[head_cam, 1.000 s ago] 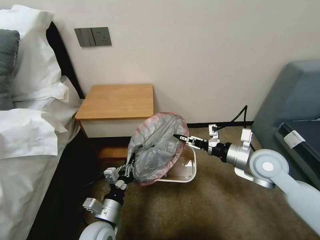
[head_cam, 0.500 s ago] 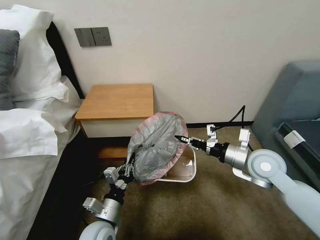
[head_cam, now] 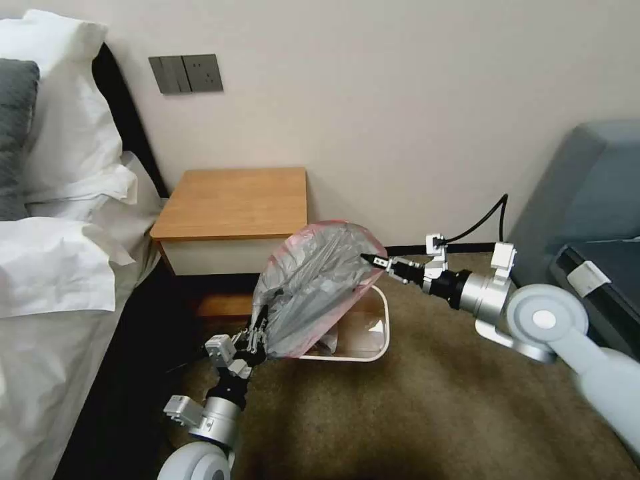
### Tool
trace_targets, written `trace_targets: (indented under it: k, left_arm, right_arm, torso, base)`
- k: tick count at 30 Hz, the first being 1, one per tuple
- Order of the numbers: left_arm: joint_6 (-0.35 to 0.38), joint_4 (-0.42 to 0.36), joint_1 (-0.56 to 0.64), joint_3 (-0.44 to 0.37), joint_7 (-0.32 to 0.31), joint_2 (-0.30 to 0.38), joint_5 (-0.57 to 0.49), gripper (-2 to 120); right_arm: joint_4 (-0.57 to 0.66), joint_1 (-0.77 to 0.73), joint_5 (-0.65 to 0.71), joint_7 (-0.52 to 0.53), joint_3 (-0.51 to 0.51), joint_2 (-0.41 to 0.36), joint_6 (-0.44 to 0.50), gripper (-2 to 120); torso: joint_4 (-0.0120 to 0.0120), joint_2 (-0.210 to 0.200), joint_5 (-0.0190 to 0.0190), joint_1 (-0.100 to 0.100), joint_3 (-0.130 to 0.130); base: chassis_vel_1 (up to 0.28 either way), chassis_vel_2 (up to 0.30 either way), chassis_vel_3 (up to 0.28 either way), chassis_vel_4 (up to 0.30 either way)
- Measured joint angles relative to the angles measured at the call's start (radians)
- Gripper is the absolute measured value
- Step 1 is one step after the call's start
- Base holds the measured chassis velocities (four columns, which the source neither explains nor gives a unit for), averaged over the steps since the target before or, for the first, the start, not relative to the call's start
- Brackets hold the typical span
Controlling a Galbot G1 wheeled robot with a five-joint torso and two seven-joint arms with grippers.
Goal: Pick up the garbage bag from the table and place it over the trash can.
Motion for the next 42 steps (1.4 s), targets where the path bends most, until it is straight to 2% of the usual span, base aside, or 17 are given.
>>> trace_targets:
  k: [6,14,23,30,34,42]
  left_arm:
    - [0.002,-0.009,0.004,-0.007,0.001,0.003,-0.022,9]
    - [0.003,-0.009,0.001,-0.012,0.001,0.005,-0.026,9]
    - [0.002,0.002,-0.003,-0.011,-0.003,0.002,0.007,9]
    - [-0.001,0.013,-0.010,-0.012,-0.009,0.002,0.020,9]
    - [-0.002,0.013,-0.011,-0.011,-0.009,0.003,0.017,9]
    - [0.000,0.014,-0.020,-0.012,-0.009,0.003,0.006,9]
  right_arm:
    - [-0.016,-0.029,-0.017,-0.008,0.013,-0.033,-0.012,0]
    - [0.059,-0.127,0.000,-0.003,0.059,-0.068,-0.005,0]
    - [0.109,-0.121,0.071,0.081,0.068,-0.053,0.014,0]
    - [0.163,-0.136,0.147,0.134,0.092,-0.078,0.016,0]
    - [0.181,-0.194,0.148,0.150,0.129,-0.083,0.013,0]
    - [0.272,-0.392,0.161,0.191,0.274,-0.078,0.004,0]
  torso:
    - [0.0000,0.000,0.0000,0.000,0.000]
    - [-0.0002,0.000,-0.0001,0.000,0.000]
    - [0.0000,0.000,0.0000,0.000,0.000]
    - [0.0001,0.000,-0.0002,0.000,0.000]
    - [0.0000,0.000,-0.0001,0.000,0.000]
    - [-0.0002,0.000,-0.0002,0.000,0.000]
  base:
    - [0.000,0.000,0.000,0.000]
    - [0.000,0.000,0.000,0.000]
    - [0.000,0.000,0.000,0.000]
    - [0.000,0.000,0.000,0.000]
    - [0.000,0.000,0.000,0.000]
    - [0.000,0.000,0.000,0.000]
